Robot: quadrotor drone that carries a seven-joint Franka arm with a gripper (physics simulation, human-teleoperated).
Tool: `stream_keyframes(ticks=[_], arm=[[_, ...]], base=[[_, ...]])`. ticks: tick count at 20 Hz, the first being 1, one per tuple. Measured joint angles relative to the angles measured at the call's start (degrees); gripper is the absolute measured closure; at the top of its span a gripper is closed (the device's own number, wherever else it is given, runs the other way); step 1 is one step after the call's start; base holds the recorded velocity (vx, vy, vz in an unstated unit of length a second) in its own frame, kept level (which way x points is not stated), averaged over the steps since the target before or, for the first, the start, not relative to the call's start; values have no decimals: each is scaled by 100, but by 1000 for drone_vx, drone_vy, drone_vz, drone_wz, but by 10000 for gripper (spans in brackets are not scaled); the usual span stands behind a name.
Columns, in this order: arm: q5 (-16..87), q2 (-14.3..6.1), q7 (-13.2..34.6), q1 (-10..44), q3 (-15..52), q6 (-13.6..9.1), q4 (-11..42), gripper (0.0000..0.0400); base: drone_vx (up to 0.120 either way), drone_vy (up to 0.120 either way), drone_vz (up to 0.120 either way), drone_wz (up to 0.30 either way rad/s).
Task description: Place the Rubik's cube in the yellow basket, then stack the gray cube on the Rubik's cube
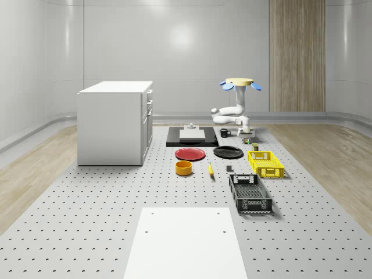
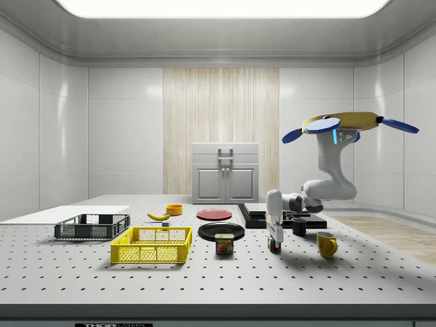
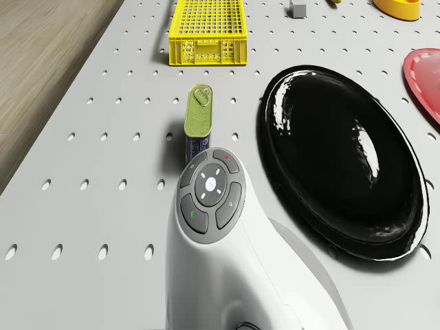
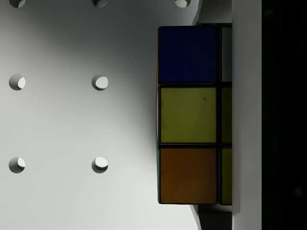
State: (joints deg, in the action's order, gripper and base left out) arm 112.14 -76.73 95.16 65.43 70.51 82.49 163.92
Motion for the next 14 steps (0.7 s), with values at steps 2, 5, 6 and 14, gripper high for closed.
stream_keyframes(ticks=[2, 5, 6, 14], arm=[[-8, -26, 8, 10, 2, 25, -3, 68], [-55, -57, 24, 25, 42, 44, 2, 72], [-101, -63, 33, 30, 88, 34, 11, 73], [-685, -98, 141, 100, 679, -108, 101, 75]], base=[[0, 0, 0, 0], [0, 0, 0, 0], [0, 0, 0, 0], [15, 0, 75, 0]])
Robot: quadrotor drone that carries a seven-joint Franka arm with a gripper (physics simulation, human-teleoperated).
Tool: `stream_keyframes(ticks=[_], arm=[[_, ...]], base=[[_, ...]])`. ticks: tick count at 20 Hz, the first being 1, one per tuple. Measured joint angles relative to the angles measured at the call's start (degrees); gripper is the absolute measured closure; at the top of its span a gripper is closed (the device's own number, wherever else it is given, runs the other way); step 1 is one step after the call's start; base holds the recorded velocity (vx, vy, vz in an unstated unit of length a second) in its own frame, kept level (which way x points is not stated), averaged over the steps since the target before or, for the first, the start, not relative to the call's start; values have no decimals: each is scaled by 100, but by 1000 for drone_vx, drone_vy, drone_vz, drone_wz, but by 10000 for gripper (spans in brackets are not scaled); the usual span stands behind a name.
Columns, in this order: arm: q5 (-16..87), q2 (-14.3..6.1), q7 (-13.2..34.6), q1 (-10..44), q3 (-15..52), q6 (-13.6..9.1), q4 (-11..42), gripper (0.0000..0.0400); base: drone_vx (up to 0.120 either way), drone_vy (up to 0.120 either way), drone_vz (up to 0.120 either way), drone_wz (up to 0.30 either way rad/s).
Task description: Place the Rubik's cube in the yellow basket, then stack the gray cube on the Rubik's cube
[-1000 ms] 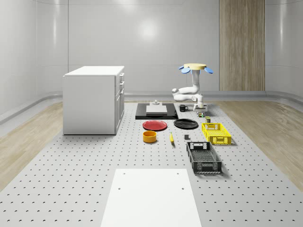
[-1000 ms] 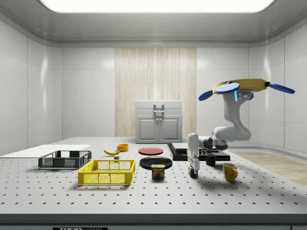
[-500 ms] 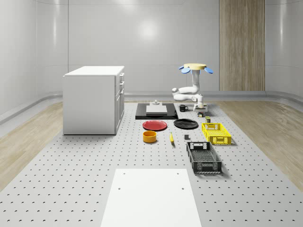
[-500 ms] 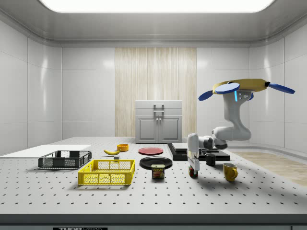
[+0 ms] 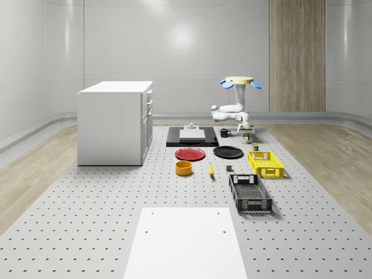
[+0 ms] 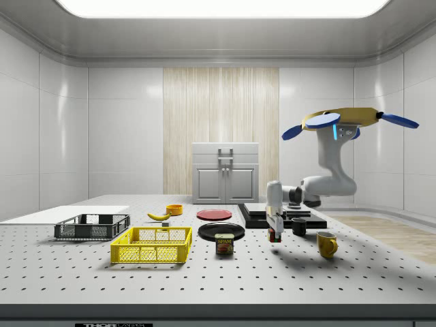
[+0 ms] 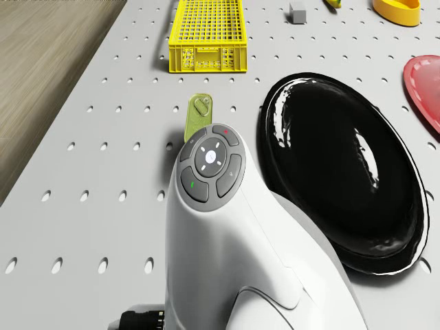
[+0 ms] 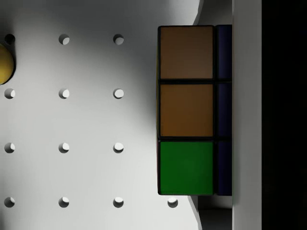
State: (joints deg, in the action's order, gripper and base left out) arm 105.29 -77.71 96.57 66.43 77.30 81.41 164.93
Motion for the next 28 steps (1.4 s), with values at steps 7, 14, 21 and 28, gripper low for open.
stream_keyframes(ticks=[7, 14, 21, 28], arm=[[-252, -102, 55, 52, 234, 36, 15, 75], [-353, -227, 84, 82, 305, 140, 14, 75], [-413, -349, 105, 106, 336, 251, 9, 75], [-461, -462, 123, 126, 356, 356, 5, 75]], base=[[120, 0, 120, 0], [120, 0, 46, 0], [120, 57, 29, 0], [120, 0, 0, 0]])
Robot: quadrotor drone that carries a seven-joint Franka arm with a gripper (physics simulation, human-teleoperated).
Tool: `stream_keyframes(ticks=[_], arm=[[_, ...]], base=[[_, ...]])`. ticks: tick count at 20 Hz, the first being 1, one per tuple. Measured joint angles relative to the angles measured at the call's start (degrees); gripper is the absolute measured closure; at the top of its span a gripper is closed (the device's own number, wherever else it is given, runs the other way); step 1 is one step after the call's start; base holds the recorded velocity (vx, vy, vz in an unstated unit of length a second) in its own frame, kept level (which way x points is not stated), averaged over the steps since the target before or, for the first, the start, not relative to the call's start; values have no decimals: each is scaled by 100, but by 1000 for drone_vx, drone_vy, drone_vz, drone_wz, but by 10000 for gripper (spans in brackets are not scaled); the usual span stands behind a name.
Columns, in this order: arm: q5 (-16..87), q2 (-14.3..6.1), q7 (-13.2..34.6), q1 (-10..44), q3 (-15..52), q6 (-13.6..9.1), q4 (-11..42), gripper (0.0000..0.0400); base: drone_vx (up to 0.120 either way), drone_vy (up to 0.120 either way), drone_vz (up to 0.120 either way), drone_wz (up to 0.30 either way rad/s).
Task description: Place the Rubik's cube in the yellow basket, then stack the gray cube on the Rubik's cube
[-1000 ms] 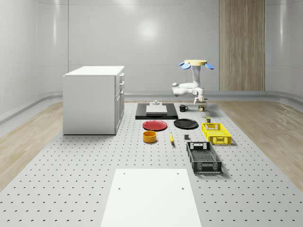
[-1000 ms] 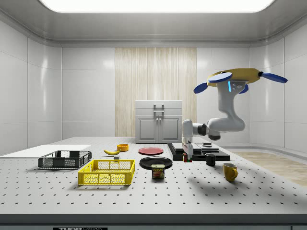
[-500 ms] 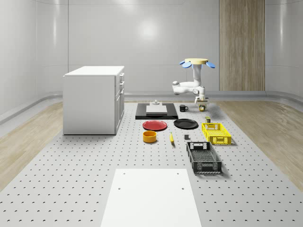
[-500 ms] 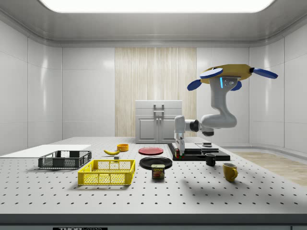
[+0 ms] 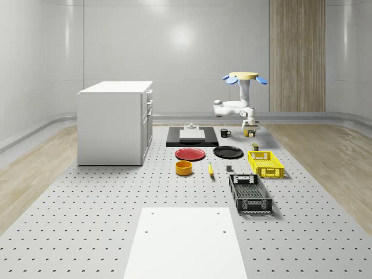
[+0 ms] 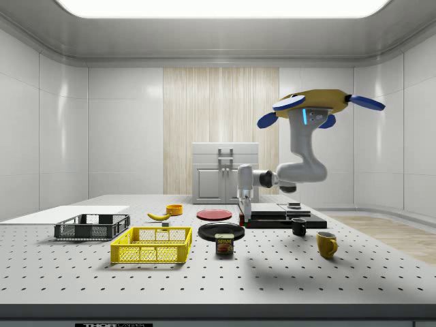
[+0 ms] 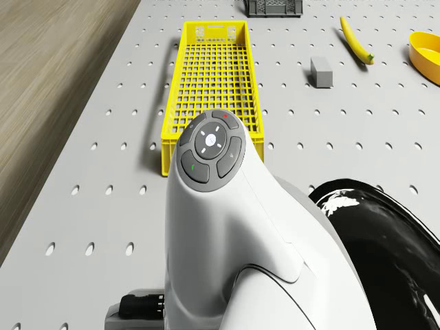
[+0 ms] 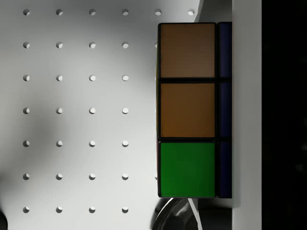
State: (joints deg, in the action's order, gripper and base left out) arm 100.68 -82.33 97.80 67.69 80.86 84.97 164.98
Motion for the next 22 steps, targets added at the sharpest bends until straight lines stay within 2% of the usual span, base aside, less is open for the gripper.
stream_keyframes(ticks=[22], arm=[[-120, -296, 42, 49, 47, 276, -10, 75]], base=[[120, 0, 0, 0]])
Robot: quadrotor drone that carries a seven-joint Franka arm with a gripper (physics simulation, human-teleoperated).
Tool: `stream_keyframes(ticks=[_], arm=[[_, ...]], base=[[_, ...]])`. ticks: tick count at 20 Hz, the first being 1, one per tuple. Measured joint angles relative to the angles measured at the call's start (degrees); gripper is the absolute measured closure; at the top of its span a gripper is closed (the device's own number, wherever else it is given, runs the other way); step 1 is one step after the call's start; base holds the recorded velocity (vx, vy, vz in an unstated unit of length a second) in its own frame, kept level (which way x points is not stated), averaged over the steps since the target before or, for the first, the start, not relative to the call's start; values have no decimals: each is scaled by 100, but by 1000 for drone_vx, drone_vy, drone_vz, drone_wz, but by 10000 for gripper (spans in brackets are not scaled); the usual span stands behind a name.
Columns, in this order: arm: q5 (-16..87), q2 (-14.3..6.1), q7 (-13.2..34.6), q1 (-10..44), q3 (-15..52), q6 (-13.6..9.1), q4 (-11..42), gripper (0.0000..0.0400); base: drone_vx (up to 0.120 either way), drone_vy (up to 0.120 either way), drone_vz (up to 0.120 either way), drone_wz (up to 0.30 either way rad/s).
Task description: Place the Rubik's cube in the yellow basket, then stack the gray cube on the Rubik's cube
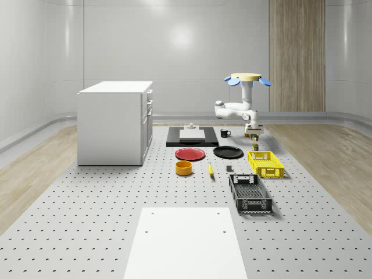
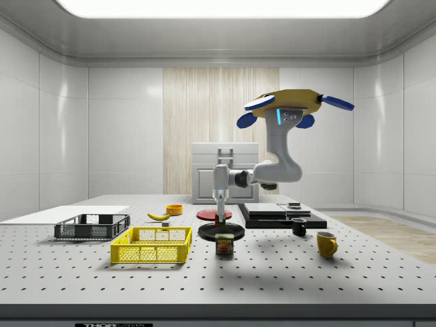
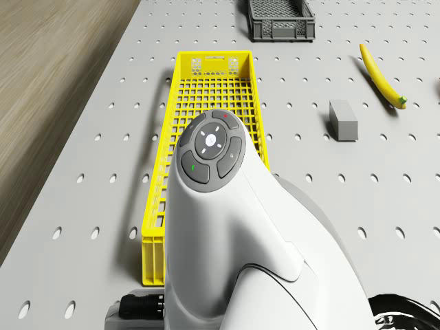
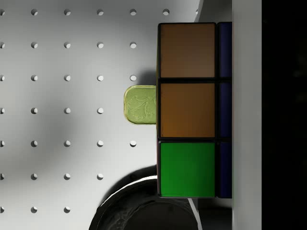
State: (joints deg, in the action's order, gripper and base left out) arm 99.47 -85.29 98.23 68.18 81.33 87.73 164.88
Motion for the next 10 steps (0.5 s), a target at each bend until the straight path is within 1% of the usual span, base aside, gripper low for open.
stream_keyframes(ticks=[10], arm=[[-43, -107, 14, 17, 16, 100, -3, 75]], base=[[120, 0, 0, 0]])
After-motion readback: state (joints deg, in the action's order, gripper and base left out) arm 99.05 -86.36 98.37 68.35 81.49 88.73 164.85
